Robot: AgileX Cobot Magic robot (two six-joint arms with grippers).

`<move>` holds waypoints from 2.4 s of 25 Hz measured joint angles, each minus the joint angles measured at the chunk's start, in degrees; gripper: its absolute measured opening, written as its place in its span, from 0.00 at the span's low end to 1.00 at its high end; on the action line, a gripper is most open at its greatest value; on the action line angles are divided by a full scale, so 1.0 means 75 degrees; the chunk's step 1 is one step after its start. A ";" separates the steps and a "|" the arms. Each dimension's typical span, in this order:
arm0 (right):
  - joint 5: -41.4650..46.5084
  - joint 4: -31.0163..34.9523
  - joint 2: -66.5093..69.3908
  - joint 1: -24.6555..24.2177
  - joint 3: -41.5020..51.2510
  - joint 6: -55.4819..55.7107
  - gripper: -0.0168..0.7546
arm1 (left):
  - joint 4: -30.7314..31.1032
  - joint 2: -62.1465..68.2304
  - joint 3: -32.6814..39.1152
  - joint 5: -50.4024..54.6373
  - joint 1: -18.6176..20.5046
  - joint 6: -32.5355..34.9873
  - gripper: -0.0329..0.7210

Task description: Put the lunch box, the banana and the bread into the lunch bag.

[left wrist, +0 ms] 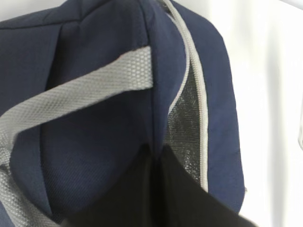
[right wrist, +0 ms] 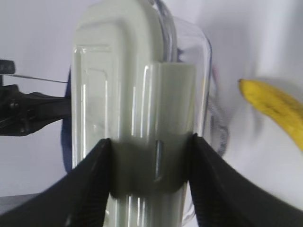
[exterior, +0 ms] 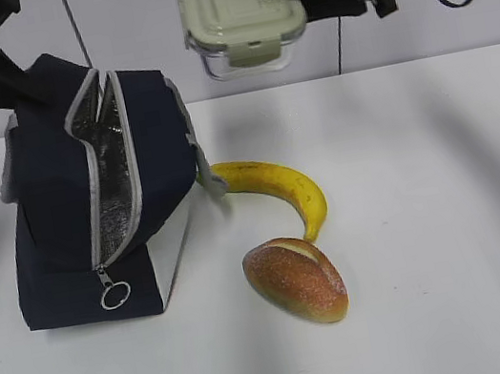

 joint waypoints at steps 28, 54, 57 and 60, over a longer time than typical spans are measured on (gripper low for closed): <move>-0.0880 -0.3415 0.0563 0.2715 -0.1277 0.2143 0.47 | -0.0260 0.0000 0.0000 0.0059 0.0000 0.0000 0.04; -0.1732 -0.4305 0.3045 0.4320 -0.3472 0.3537 0.47 | 0.0480 0.0000 0.0000 0.0057 0.0006 0.0000 0.04; -0.1920 -0.4079 0.3248 0.4347 -0.3485 0.3470 0.47 | 0.0656 0.0000 0.0000 0.0044 0.0006 0.0000 0.04; -0.2115 -0.4019 0.3376 0.4383 -0.3485 0.3425 0.48 | 0.0686 0.0018 0.0000 0.0044 0.0006 0.0000 0.04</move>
